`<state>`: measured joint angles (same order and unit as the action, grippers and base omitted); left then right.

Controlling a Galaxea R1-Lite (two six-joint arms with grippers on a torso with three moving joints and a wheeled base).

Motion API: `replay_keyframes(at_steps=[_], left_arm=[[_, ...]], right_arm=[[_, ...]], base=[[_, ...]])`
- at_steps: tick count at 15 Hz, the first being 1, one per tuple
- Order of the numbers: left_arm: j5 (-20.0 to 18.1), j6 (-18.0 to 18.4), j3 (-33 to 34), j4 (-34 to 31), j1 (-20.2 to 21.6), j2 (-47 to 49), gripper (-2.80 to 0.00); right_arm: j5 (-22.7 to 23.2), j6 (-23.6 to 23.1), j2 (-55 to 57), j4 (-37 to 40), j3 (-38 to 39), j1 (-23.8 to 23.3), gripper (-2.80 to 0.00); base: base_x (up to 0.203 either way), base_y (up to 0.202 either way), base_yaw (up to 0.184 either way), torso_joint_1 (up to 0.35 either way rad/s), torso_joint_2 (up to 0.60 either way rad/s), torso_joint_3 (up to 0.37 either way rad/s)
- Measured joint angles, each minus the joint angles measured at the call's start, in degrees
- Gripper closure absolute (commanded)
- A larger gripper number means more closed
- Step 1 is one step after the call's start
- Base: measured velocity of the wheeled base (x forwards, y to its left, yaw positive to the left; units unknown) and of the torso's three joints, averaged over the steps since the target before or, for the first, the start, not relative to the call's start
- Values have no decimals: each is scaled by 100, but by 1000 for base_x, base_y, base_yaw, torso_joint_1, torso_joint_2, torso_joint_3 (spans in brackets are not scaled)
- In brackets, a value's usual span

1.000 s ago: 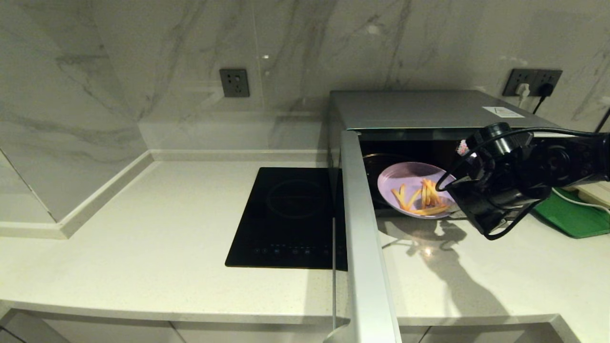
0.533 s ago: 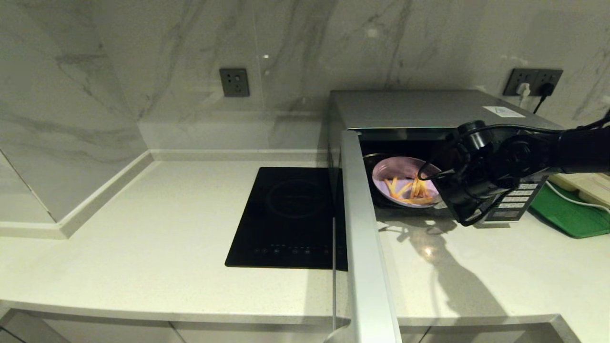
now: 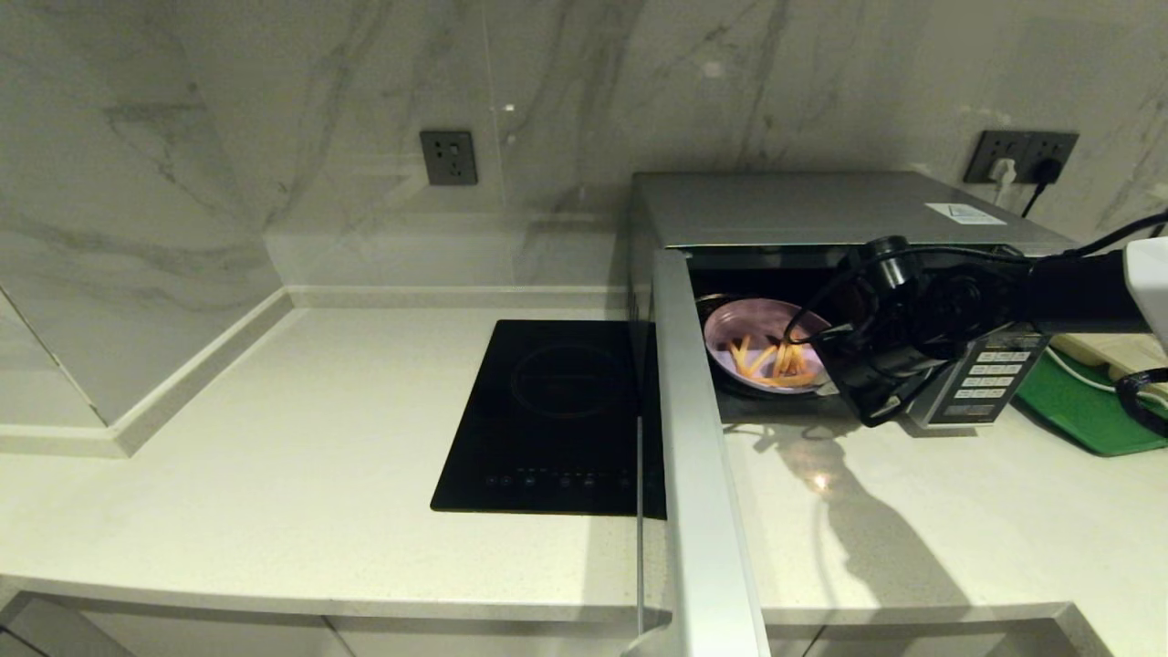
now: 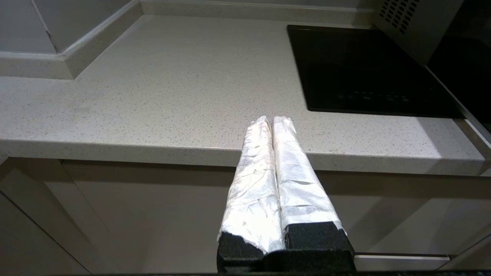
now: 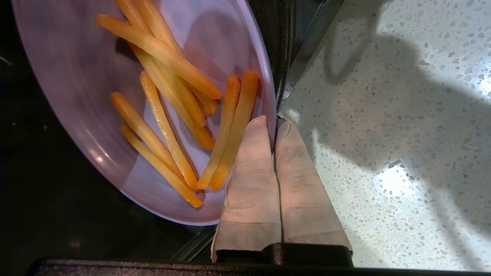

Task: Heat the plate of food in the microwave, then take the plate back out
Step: Put the plate in the microwave oven

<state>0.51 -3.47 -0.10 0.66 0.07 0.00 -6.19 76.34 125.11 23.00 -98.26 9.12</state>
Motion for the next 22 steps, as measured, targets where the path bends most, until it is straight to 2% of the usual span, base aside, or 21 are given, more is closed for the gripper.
replay_keyframes(at_steps=[10, 22], left_arm=[[0, 1, 0, 2, 0, 0, 0], [0, 3, 0, 2, 0, 0, 0]], right_arm=[[16, -91, 261, -5, -381, -20, 0], [18, -94, 433, -5, -469, -88, 0]], base=[[0, 0, 0, 0, 0, 0], [0, 0, 0, 0, 0, 0]])
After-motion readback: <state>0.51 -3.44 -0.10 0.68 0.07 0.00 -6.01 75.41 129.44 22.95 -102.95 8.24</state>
